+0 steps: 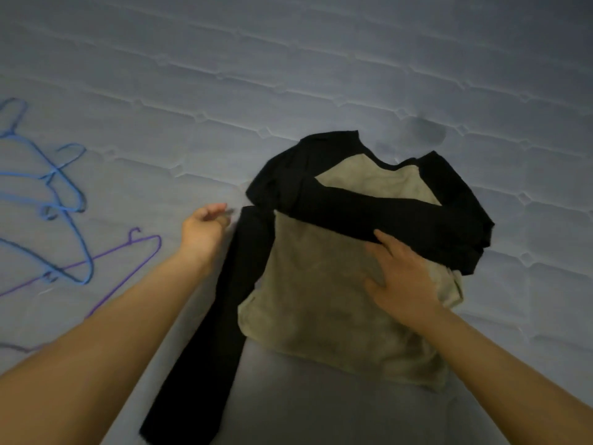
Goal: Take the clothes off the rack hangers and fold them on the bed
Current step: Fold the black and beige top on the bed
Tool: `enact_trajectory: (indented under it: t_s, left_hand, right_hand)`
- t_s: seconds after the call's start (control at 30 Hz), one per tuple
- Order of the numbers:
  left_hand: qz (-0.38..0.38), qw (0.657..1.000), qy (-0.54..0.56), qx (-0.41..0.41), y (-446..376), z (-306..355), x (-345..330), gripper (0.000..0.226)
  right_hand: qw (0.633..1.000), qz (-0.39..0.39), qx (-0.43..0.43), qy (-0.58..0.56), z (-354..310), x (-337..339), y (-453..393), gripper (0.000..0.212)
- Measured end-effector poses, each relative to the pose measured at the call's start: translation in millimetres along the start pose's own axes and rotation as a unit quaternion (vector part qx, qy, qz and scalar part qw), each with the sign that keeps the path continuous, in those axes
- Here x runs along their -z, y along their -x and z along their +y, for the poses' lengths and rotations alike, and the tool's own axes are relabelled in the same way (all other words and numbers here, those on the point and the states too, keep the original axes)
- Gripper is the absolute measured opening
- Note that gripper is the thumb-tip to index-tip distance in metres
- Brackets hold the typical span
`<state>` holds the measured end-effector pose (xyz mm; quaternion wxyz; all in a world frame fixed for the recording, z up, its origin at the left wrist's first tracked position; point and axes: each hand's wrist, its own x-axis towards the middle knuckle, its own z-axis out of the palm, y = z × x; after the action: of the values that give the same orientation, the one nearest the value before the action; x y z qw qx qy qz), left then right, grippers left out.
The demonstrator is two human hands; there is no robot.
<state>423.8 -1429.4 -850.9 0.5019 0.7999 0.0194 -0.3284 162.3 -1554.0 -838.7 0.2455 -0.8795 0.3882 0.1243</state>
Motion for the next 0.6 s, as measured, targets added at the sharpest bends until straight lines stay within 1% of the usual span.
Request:
enact_trajectory:
  t_s: [0.03, 0.07, 0.1, 0.13, 0.2, 0.27, 0.33, 0.4, 0.43, 0.5, 0.53, 0.57, 0.6]
  left_hand:
    - [-0.003, 1.0, -0.017, 0.011, 0, -6, 14, 0.02]
    - [-0.007, 0.999, -0.025, 0.023, 1, -13, 30, 0.012]
    - [-0.013, 0.999, -0.023, 0.032, 6, -20, 50, 0.011]
    - [-0.026, 0.999, -0.013, 0.042, 12, -26, 63, 0.015]
    - [-0.046, 0.997, 0.007, 0.064, 28, -37, 89, 0.02]
    - [-0.049, 0.996, 0.035, 0.066, 43, -51, 117, 0.035]
    - [-0.022, 0.996, 0.068, 0.057, 53, -66, 144, 0.047]
    - [-0.001, 0.992, 0.096, 0.079, 63, -79, 167, 0.052]
    - [0.001, 0.99, 0.106, 0.091, 66, -85, 176, 0.053]
    - [0.008, 0.987, 0.121, 0.102, 72, -99, 194, 0.055]
    - [0.008, 0.987, 0.127, 0.103, 75, -106, 202, 0.056]
    - [0.009, 0.986, 0.133, 0.099, 79, -115, 212, 0.056]
    - [0.009, 0.985, 0.14, 0.096, 82, -120, 218, 0.055]
  right_hand:
    - [1.0, -0.015, 0.02, -0.018, -12, -1, -2, 0.075]
    - [0.998, -0.035, 0.039, -0.033, -28, -4, -3, 0.071]
    - [0.996, -0.061, 0.059, -0.041, -49, -8, -2, 0.062]
    - [0.993, -0.087, 0.072, -0.045, -64, -14, -1, 0.052]
    - [0.987, -0.113, 0.108, -0.041, -98, -26, 6, 0.037]
    - [0.981, -0.129, 0.139, -0.048, -134, -44, 19, 0.029]
    - [0.97, -0.174, 0.151, -0.077, -165, -69, 34, 0.027]
    - [0.957, -0.226, 0.167, -0.072, -188, -101, 51, 0.03]
    - [0.95, -0.256, 0.17, -0.059, -196, -117, 59, 0.035]
    - [0.933, -0.322, 0.155, -0.032, -210, -147, 74, 0.051]
    - [0.928, -0.342, 0.144, -0.014, -215, -159, 79, 0.058]
    - [0.93, -0.342, 0.134, 0.011, -221, -169, 83, 0.062]
    - [0.936, -0.326, 0.127, 0.039, -226, -174, 86, 0.063]
